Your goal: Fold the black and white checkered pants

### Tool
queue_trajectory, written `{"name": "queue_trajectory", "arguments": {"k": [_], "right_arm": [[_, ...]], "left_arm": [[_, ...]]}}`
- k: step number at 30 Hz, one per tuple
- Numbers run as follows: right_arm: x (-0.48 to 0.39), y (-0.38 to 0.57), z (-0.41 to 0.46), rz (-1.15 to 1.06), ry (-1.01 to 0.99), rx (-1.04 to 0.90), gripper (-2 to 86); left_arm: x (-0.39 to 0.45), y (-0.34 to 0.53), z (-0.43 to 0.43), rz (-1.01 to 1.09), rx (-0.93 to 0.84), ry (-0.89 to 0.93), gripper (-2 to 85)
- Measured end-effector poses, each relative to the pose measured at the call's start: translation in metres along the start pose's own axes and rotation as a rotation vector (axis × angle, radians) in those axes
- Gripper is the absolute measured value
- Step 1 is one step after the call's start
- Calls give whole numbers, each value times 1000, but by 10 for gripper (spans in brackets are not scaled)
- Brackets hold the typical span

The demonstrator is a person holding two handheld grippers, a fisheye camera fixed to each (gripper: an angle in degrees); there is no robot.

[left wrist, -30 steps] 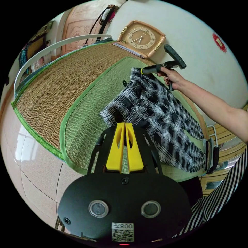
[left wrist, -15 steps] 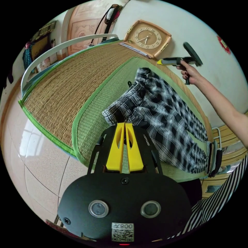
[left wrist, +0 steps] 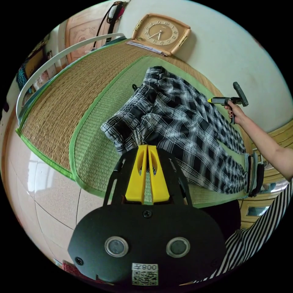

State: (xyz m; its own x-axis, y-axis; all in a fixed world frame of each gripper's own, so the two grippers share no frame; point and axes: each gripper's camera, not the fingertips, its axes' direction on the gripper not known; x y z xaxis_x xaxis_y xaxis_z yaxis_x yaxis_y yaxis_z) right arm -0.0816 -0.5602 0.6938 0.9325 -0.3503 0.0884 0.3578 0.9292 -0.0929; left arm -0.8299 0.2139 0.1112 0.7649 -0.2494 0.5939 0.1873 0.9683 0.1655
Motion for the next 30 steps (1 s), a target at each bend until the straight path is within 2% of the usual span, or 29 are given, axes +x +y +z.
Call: {"name": "queue_trajectory", "arguments": {"k": [3, 7, 10, 13, 16, 20, 25, 30], "right_arm": [[14, 28, -11, -10, 35, 19, 1], [38, 89, -28, 28, -36, 70, 1], [54, 153, -29, 50, -28, 34, 1], [75, 205, -18, 108, 45, -7, 1], [105, 229, -16, 182, -41, 54, 0], [133, 242, -21, 226, -38, 83, 1], [136, 306, -48, 169, -58, 135, 1], [104, 397, -44, 38, -247, 76, 1]], "left_arm": [[43, -6, -4, 73, 39, 50, 1], [126, -16, 23, 278, -97, 218, 1], [172, -17, 42, 390, -213, 186, 0], [194, -20, 40, 404, -209, 169, 0], [213, -27, 37, 417, -252, 171, 0], [241, -37, 32, 406, -276, 139, 0], [288, -49, 20, 407, -274, 150, 0], [328, -54, 22, 405, -322, 86, 0]]}}
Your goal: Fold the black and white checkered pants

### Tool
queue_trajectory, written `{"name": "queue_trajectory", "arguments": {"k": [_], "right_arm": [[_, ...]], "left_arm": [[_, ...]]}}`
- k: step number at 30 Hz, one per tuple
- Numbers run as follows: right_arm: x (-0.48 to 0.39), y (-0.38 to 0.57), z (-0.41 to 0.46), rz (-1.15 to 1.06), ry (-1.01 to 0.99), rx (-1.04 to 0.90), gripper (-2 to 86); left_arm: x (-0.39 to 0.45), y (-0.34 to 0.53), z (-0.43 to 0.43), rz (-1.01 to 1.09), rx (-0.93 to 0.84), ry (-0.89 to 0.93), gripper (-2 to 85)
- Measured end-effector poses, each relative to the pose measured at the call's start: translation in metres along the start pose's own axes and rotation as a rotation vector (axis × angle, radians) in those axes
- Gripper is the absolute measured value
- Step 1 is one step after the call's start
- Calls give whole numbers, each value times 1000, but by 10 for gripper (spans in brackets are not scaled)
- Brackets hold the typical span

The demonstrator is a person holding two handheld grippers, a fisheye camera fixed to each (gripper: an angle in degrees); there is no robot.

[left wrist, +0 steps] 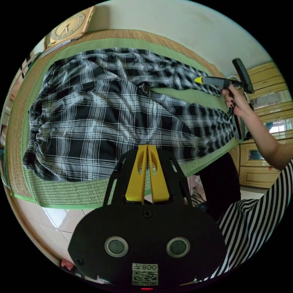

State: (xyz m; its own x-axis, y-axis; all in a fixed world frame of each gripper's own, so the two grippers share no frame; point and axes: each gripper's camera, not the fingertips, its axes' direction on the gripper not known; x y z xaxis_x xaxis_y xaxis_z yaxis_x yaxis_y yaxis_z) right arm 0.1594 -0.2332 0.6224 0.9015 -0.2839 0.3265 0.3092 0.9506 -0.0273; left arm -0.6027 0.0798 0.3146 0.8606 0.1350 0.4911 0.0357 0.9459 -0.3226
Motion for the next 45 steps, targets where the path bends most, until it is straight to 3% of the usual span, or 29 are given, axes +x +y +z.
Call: {"name": "queue_trajectory", "arguments": {"k": [5, 14, 20, 24, 28, 33, 39, 45], "right_arm": [[-16, 32, 44, -78, 92, -127, -1], [38, 92, -2, 34, 51, 10, 0], [75, 183, -60, 159, 191, 96, 1], [120, 245, -66, 317, 342, 7, 1], [138, 268, -82, 344, 267, 42, 1], [197, 282, -147, 408, 370, 228, 1], [281, 301, -165, 542, 403, 120, 2], [285, 348, -176, 511, 379, 149, 1]], "left_arm": [[33, -20, -3, 5, -21, -32, 0], [98, -61, -27, 8, 6, -39, 1], [169, -136, -35, 132, 70, 5, 1], [210, -192, -13, 187, 8, -37, 1], [233, -220, -14, 133, -12, 22, 1], [268, -275, -34, 136, 89, -4, 1], [311, -337, -13, 47, 54, -82, 1], [360, -348, -9, 90, 52, -55, 1]]}}
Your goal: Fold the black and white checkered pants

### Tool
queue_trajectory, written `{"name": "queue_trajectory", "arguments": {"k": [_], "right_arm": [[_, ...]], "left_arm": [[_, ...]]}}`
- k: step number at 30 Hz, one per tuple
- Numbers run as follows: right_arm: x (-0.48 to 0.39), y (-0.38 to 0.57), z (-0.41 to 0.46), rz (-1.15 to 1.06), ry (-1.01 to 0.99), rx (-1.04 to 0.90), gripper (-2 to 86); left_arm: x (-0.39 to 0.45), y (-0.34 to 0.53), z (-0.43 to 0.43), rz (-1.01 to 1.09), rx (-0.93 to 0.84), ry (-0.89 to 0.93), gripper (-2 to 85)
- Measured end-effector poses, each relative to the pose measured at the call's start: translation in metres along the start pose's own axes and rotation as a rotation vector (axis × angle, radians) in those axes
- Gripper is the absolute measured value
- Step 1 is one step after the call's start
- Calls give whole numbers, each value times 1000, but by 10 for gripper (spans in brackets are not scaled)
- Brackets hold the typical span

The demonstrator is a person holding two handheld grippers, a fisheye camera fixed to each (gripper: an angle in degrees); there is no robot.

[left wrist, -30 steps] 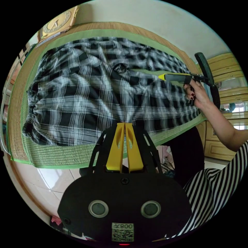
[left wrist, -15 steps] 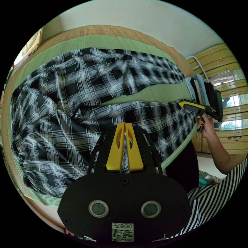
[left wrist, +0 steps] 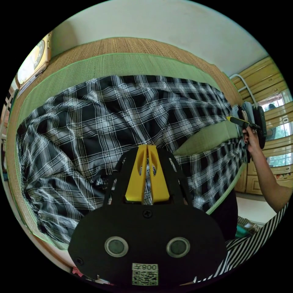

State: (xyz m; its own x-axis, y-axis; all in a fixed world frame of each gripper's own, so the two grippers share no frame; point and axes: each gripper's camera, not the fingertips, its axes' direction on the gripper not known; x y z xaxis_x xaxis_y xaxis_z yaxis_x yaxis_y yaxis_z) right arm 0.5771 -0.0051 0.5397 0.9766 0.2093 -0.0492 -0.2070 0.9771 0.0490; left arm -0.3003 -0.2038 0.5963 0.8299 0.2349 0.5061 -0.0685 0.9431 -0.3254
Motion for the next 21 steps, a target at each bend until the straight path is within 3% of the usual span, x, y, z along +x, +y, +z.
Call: {"name": "queue_trajectory", "arguments": {"k": [5, 11, 16, 21], "right_arm": [[33, 9, -23, 62, 31, 98, 1], [83, 16, -17, 159, -11, 40, 4], [102, 50, -38, 198, -25, 165, 18], [131, 69, -46, 224, -8, 225, 90]], "left_arm": [[34, -25, -3, -21, 59, -8, 2], [81, -60, 5, -4, 17, 1, 3], [149, -106, -3, 145, 133, 181, 11], [249, -184, 21, 381, 115, 312, 28]]}}
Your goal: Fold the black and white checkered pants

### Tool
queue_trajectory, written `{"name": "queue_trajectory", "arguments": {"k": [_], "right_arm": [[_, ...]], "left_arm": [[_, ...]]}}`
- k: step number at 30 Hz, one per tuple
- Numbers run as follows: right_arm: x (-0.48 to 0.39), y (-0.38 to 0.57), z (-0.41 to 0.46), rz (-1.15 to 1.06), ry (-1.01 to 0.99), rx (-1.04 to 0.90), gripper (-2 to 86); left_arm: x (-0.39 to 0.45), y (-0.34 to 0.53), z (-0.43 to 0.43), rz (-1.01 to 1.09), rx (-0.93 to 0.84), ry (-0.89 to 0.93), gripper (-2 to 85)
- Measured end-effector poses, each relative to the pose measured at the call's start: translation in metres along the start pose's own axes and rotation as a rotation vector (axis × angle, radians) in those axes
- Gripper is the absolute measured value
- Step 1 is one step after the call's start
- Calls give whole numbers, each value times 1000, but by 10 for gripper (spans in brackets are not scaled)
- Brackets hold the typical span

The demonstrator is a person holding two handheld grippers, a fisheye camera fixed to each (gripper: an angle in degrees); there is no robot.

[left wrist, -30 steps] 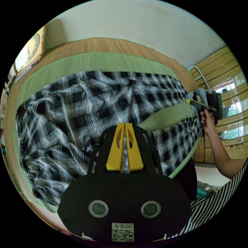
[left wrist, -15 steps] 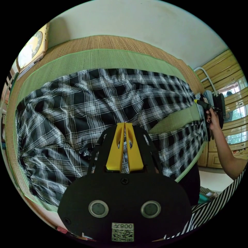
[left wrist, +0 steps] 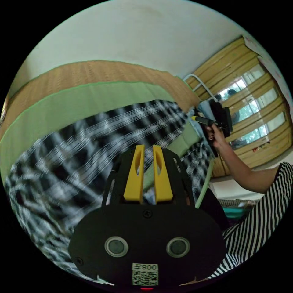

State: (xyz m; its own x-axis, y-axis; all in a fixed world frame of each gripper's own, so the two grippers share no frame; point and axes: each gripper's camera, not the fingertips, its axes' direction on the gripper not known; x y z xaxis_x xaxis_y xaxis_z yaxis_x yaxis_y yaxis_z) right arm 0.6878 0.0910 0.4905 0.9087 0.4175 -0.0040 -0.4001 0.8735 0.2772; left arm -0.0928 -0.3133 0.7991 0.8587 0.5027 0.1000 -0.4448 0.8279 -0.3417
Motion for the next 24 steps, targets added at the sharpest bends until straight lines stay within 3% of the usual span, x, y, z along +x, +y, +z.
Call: {"name": "queue_trajectory", "arguments": {"k": [8, 11, 15, 22, 24], "right_arm": [[20, 5, 24, -95, 39, -62, 93], [28, 13, 27, -108, 59, -63, 83], [45, 28, 29, -90, 39, -48, 74], [71, 42, -3, -106, 31, 29, 38], [83, 42, -6, -94, 21, 36, 35]], "left_arm": [[105, -184, 126, 281, -124, -43, 57], [141, -235, 169, 355, -174, -131, 62], [185, -276, 233, 471, -331, -390, 40], [237, -323, 238, 448, -144, -352, 9], [246, -336, 254, 450, -165, -376, 7]]}}
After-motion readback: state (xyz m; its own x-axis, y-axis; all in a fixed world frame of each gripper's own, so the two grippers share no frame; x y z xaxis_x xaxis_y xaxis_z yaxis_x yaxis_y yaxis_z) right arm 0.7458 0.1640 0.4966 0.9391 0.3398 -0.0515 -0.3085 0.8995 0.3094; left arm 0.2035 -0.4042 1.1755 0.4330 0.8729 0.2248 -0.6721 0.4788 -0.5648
